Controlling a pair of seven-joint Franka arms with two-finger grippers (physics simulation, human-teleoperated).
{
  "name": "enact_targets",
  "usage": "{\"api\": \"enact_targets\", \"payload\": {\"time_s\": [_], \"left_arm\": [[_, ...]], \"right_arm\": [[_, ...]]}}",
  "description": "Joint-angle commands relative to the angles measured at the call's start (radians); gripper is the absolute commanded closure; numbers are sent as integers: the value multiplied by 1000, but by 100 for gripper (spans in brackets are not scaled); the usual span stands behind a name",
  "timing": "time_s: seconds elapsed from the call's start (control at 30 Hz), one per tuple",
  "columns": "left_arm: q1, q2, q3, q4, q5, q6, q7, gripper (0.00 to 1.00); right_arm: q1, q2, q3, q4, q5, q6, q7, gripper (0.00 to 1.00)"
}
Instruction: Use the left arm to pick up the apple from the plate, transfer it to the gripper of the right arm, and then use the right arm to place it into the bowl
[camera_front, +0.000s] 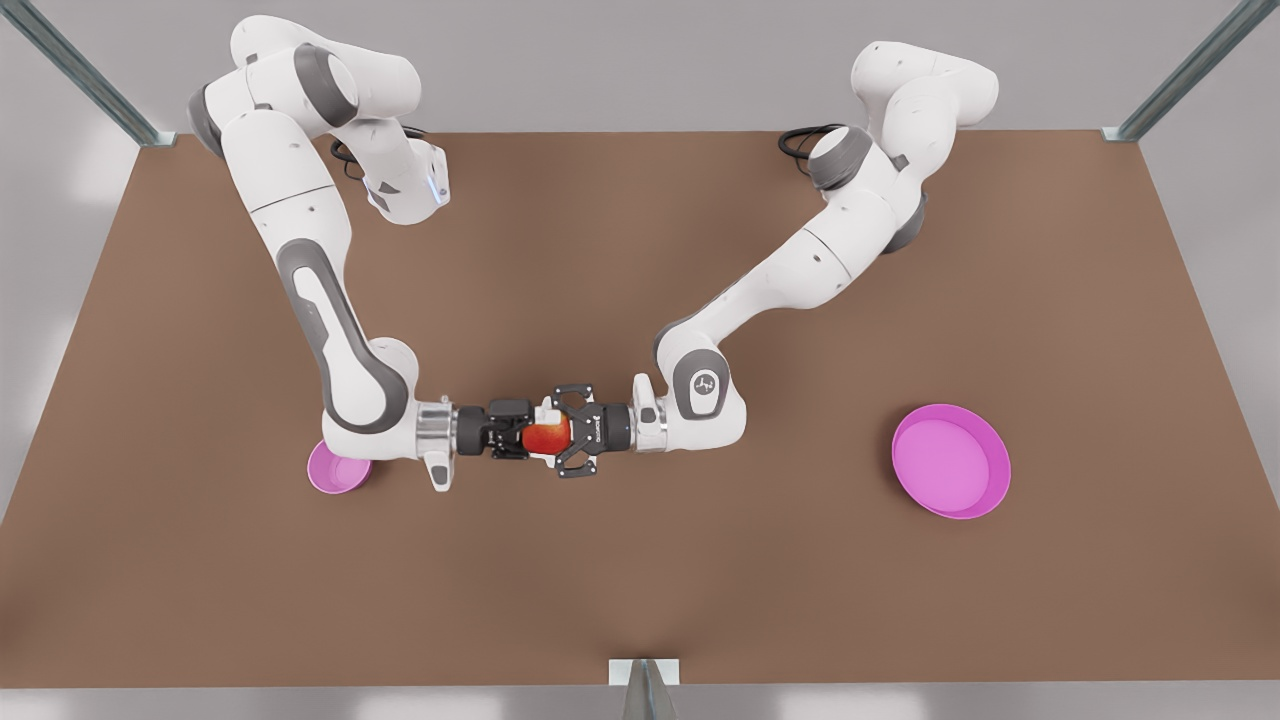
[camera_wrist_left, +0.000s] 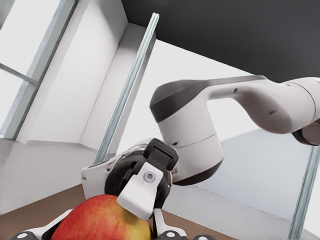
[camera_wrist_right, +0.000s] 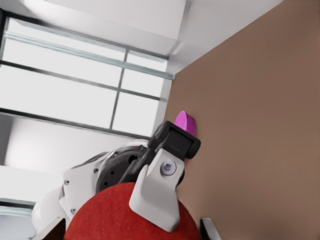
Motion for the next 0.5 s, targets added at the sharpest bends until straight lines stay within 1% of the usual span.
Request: {"api": "enact_targets", "payload": {"time_s": [0.0,0.23,0.27,0.3,0.37,0.47], "left_arm": [[0,-2,-1,0,-2,-9,-1,33],[0,-2,-1,0,-2,-9,0,33],[0,-2,-1,0,-2,-9,0,33],[0,-2,-1,0,-2,-9,0,33],[0,-2,1,0,-2,-9,0,33],[0,-2,-1,0,-2,-9,0,33]], "right_arm": [[1,0,0,1,1,16,-4,1],[-5,0,0,7,-1,18,-20,1],[-5,0,0,7,1,18,-20,6],[-4,0,0,7,1,24,-18,16],[-4,0,0,7,1,24,-18,23],[-5,0,2,7,1,24,-20,25]]}}
